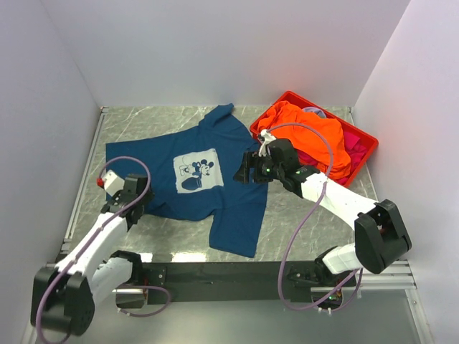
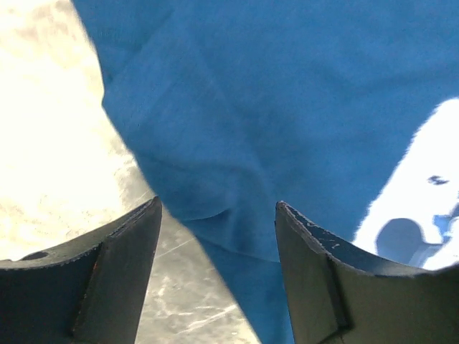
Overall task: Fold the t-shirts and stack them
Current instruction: Flatten the tshirt out
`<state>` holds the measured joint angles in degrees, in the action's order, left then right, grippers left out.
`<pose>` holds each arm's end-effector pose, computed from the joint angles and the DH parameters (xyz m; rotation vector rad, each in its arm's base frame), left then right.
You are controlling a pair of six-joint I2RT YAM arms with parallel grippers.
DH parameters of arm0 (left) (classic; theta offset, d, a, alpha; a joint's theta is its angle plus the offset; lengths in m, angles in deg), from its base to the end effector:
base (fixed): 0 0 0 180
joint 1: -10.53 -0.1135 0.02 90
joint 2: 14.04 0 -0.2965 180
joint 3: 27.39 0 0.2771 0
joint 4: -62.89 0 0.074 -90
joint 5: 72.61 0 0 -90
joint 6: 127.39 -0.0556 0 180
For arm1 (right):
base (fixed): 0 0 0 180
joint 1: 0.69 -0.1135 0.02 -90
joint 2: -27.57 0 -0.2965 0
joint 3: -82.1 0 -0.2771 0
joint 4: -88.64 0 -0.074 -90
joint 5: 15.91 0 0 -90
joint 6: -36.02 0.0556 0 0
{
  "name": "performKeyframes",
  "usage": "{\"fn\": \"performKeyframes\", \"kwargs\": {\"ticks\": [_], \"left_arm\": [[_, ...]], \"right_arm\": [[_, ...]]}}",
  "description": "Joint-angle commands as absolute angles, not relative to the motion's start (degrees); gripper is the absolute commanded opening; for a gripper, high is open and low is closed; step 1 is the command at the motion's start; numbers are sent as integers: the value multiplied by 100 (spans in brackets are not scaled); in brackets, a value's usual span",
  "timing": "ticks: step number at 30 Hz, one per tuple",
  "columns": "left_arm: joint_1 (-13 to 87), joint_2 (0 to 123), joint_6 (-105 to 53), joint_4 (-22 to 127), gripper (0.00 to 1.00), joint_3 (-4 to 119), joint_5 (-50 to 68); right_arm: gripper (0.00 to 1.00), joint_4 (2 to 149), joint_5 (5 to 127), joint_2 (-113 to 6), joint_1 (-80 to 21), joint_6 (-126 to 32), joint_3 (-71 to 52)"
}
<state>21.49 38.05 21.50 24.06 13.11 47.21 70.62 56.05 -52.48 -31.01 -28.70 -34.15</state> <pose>0.1890 -0.0084 0.1975 -1.1321 2.0060 0.0282 0.2844 0.1863 0.2562 -0.2899 2.2589 0.8777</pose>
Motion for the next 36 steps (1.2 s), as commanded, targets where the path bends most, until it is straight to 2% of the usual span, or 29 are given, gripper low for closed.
{"fn": "performKeyframes", "kwargs": {"ticks": [1, 17, 20, 21, 23, 24, 25, 36], "left_arm": [[2134, 4202, 2369, 2506, 70, 1298, 4482], [1906, 4994, 1957, 3026, 56, 1307, 4077], [1897, 5021, 1912, 3070, 34, 1315, 4059], [1897, 5021, 1904, 3087, 23, 1315, 4051], [1888, 5003, 1860, 3105, 14, 1307, 4016], [1888, 5012, 1851, 3096, 4, 1298, 4015], [1888, 4994, 1851, 3088, 1, 1315, 4024], [1888, 5248, 1341, 3035, 1, 2132, 4059]], "right_arm": [[85, 7271, 5563, -5153, -3092, -2911, -3415], [86, 7209, 5651, -4986, -3083, -2920, -3468], [85, 7209, 5651, -4986, -3092, -2920, -3477], [85, 7209, 5651, -4986, -3092, -2920, -3477], [86, 7201, 5669, -4995, -3083, -2920, -3477], [85, 7201, 5669, -4995, -3092, -2920, -3468], [85, 7209, 5669, -4995, -3092, -2911, -3477], [85, 7201, 5642, -5039, -3083, -2911, -3459]]}}
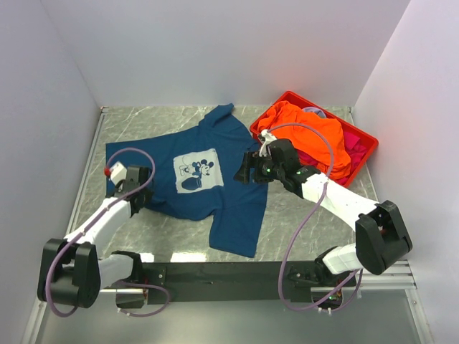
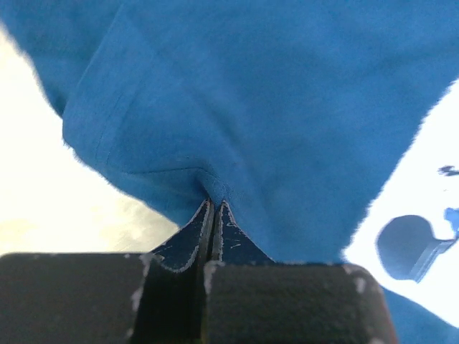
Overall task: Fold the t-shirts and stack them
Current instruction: Flatten the tshirt out
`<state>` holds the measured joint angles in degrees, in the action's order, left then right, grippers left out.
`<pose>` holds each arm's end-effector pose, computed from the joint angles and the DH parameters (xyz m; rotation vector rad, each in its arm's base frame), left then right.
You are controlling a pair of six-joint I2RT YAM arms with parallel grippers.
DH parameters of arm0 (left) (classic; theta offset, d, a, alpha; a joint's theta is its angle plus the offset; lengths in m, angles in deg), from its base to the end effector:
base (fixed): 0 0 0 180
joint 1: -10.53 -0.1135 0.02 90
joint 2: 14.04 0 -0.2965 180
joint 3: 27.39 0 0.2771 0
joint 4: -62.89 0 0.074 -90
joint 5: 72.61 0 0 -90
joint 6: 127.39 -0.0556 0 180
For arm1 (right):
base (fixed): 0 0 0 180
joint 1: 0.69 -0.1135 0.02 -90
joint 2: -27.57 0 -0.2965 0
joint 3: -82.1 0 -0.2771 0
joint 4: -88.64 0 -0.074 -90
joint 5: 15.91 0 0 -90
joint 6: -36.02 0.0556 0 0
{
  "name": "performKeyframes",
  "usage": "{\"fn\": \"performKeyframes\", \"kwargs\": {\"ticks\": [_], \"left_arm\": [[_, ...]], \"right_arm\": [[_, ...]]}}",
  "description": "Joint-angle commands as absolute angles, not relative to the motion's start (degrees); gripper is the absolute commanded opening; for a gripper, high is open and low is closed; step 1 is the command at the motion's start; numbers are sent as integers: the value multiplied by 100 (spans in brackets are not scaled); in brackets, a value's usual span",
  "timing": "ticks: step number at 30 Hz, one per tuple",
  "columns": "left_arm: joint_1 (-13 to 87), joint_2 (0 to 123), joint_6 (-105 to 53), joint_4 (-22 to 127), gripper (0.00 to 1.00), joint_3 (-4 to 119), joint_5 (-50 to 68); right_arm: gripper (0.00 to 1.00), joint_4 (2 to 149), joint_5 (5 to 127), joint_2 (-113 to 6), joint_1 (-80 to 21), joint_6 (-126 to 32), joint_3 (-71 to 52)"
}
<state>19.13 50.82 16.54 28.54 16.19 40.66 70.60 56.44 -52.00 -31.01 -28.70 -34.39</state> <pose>0.2236 -0.0116 0.1781 -1.0778 2.1799 0.0376 0.2830 0.1851 0.2573 -0.2860 2.2545 0.8715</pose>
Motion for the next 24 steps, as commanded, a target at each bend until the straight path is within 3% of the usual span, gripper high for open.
{"fn": "performKeyframes", "kwargs": {"ticks": [1, 5, 7, 11, 14, 16, 19, 24], "left_arm": [[1888, 5345, 1245, 3026, 1, 2211, 4077], [1888, 5933, 1095, 3087, 1, 2545, 4208], [1888, 6083, 1016, 3149, 6, 2633, 4296], [1897, 6199, 1007, 2912, 50, 2845, 4525], [1949, 5700, 1217, 2754, 71, 2600, 4823], [1976, 5321, 1471, 2614, 72, 2398, 4920], [1976, 4348, 1771, 2447, 64, 1836, 4877], [1967, 3939, 2026, 2446, 63, 1342, 4447]], "right_arm": [[86, 7201, 5651, -5039, -3092, -2911, -3459], [86, 7209, 5651, -5100, -3092, -2911, -3442], [86, 7209, 5634, -5135, -3083, -2911, -3433], [85, 7236, 5607, -5170, -3083, -2920, -3441], [86, 7218, 5633, -5153, -3083, -2920, -3442], [85, 7218, 5625, -5153, -3083, -2928, -3433], [85, 7244, 5607, -5196, -3083, -2928, -3415], [85, 7271, 5546, -5258, -3083, -2920, -3398]]}}
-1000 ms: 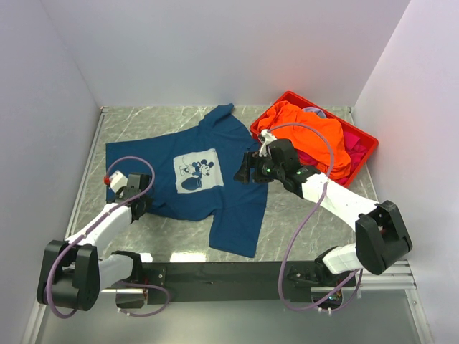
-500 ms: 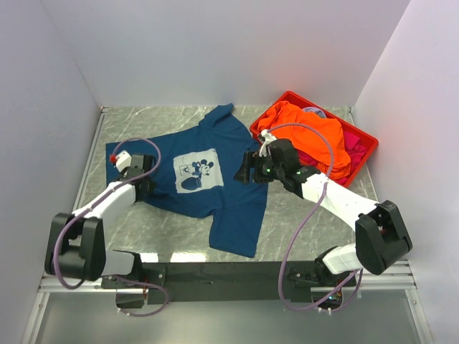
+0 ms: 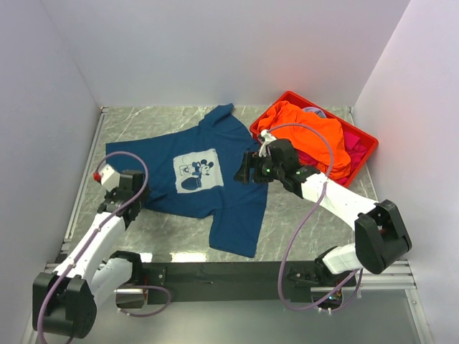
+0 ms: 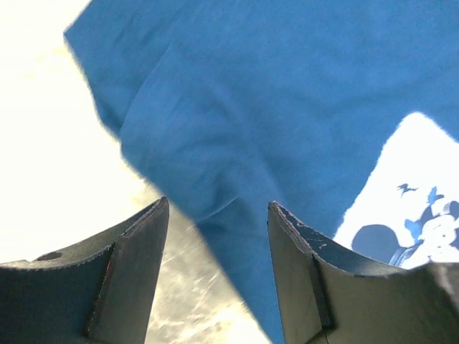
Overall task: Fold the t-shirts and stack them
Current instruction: Flatten the tshirt out
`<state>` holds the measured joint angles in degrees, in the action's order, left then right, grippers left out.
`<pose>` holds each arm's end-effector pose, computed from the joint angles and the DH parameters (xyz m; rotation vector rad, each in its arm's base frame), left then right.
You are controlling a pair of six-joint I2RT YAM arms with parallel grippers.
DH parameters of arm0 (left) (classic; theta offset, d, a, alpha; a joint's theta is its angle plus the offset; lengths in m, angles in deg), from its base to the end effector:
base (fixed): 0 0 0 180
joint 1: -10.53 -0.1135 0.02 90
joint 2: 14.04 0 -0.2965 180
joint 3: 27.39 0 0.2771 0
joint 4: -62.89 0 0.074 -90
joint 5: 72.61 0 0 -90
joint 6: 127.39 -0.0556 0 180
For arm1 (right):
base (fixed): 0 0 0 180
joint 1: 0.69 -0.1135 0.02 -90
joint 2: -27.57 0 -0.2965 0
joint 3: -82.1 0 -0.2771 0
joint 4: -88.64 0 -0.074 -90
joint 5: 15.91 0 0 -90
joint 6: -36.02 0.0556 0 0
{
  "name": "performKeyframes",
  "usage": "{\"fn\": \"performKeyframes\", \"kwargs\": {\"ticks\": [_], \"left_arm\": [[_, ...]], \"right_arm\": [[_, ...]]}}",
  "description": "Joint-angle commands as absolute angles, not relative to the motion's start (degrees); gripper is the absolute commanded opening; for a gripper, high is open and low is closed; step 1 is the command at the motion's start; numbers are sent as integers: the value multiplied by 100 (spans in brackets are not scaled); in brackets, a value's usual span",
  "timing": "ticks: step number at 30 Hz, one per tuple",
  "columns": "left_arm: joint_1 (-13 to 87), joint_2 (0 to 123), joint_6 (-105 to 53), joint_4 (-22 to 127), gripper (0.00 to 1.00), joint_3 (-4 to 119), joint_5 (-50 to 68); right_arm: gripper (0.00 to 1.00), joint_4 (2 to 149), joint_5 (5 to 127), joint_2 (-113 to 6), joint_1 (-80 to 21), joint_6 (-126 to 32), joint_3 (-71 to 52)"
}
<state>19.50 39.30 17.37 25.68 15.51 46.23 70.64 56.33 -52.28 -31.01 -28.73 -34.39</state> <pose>0.1999 -0.0044 0.2105 -1.0885 1.9978 0.0314 0.2836 0.1855 0.2558 -0.2874 2.2588 0.8721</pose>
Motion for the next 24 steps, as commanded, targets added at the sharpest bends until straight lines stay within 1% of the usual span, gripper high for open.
{"fn": "performKeyframes", "kwargs": {"ticks": [1, 4, 10, 12, 13, 15, 16, 18, 19, 22, 24], "left_arm": [[1967, 4061, 2035, 2437, 63, 1316, 4385], [1967, 4430, 2070, 2586, 63, 1307, 4148], [1958, 4914, 2167, 2938, 63, 1272, 4182], [1941, 4985, 2158, 2982, 59, 1289, 4191], [1941, 5029, 2150, 2991, 52, 1324, 4209], [1941, 5030, 2123, 2991, 44, 1350, 4244], [1941, 5012, 2106, 2956, 36, 1385, 4261], [1941, 4977, 2018, 2894, 26, 1438, 4402], [1941, 4968, 1983, 2859, 16, 1508, 4480], [1932, 4968, 1825, 2745, 1, 1701, 4604], [1932, 5012, 1720, 2692, 1, 1816, 4622]], "right_arm": [[85, 7271, 5554, -5276, -3083, -2920, -3398], [85, 7271, 5554, -5241, -3083, -2920, -3406], [85, 7244, 5616, -5162, -3075, -2937, -3442], [85, 7244, 5633, -5162, -3083, -2937, -3442], [85, 7244, 5633, -5179, -3083, -2937, -3442], [85, 7244, 5625, -5214, -3083, -2946, -3424], [85, 7236, 5607, -5232, -3083, -2946, -3433], [85, 7253, 5616, -5249, -3075, -2946, -3415], [85, 7253, 5616, -5276, -3083, -2937, -3415], [86, 7262, 5598, -5302, -3083, -2937, -3406], [85, 7262, 5598, -5328, -3083, -2937, -3406]]}}
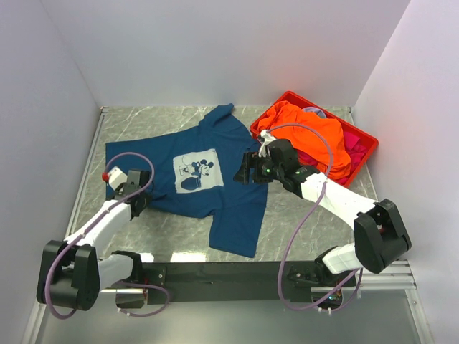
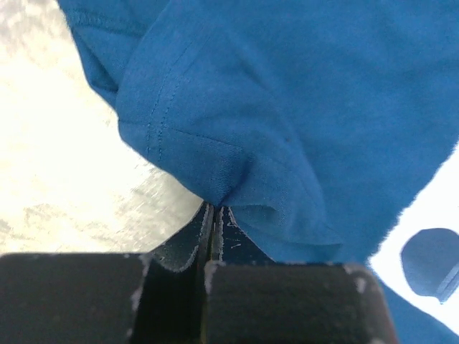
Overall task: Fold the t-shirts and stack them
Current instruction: Flatten the tshirt out
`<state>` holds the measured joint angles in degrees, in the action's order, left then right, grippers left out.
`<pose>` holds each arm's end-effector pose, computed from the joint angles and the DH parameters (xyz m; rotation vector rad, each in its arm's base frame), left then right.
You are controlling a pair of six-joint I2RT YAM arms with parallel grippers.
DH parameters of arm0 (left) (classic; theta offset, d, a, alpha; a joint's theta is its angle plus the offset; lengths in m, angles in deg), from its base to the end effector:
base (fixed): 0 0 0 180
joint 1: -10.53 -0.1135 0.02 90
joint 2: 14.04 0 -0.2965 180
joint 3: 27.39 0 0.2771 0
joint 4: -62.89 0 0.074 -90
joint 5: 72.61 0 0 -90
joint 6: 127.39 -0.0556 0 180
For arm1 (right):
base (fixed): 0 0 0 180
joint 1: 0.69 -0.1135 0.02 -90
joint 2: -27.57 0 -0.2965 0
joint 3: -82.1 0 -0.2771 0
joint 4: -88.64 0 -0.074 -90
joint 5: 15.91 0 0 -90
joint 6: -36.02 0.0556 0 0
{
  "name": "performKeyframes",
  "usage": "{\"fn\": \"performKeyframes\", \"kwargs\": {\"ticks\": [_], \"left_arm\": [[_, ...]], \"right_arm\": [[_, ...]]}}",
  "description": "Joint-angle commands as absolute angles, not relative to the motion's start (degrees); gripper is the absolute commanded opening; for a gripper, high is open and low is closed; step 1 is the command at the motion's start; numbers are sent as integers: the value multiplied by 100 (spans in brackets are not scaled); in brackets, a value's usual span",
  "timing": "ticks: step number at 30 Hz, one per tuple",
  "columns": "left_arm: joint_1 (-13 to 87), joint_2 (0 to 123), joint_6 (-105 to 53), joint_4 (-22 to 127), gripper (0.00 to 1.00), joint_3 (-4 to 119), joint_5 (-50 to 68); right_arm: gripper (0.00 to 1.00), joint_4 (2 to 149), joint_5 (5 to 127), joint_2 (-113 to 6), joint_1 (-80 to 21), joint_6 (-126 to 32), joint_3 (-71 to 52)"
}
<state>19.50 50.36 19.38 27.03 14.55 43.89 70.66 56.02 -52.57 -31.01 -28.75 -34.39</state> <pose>0.2142 -0.0087 0.1697 -1.1348 2.1594 0.1066 0.2841 0.1861 0.2543 -0.2907 2.2639 0.8764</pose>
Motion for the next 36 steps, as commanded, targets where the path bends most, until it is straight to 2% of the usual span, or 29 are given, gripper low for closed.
{"fn": "performKeyframes", "kwargs": {"ticks": [1, 9, 16, 18, 19, 21, 22, 25, 27, 31, 36], "left_arm": [[1932, 5082, 1658, 2675, 1, 1956, 4613], [1897, 5705, 1140, 2884, 1, 2484, 4561], [1897, 7075, 735, 2894, 1, 3415, 4621], [1897, 7191, 717, 2885, 4, 3556, 4692], [1897, 7174, 726, 2885, 17, 3557, 4710], [1906, 7052, 761, 2947, 34, 3443, 4780], [1914, 6825, 778, 2999, 52, 3364, 4815], [1923, 6261, 971, 3052, 77, 2943, 5052], [1923, 5998, 1191, 2965, 77, 2610, 5166], [1862, 5434, 1411, 2920, 70, 2300, 5053], [1791, 5766, 1385, 2797, 63, 2475, 5149]], "right_arm": [[85, 7262, 5607, -5337, -3083, -2937, -3406], [85, 7253, 5616, -5372, -3083, -2928, -3398], [85, 7262, 5581, -5443, -3083, -2920, -3371], [85, 7245, 5607, -5460, -3092, -2937, -3362], [85, 7244, 5607, -5460, -3083, -2937, -3362], [85, 7244, 5616, -5478, -3092, -2946, -3362], [85, 7236, 5607, -5478, -3083, -2937, -3354], [85, 7244, 5598, -5504, -3092, -2937, -3336], [85, 7236, 5607, -5522, -3092, -2946, -3336], [85, 7253, 5590, -5548, -3092, -2937, -3327], [85, 7253, 5572, -5505, -3083, -2928, -3354]]}}
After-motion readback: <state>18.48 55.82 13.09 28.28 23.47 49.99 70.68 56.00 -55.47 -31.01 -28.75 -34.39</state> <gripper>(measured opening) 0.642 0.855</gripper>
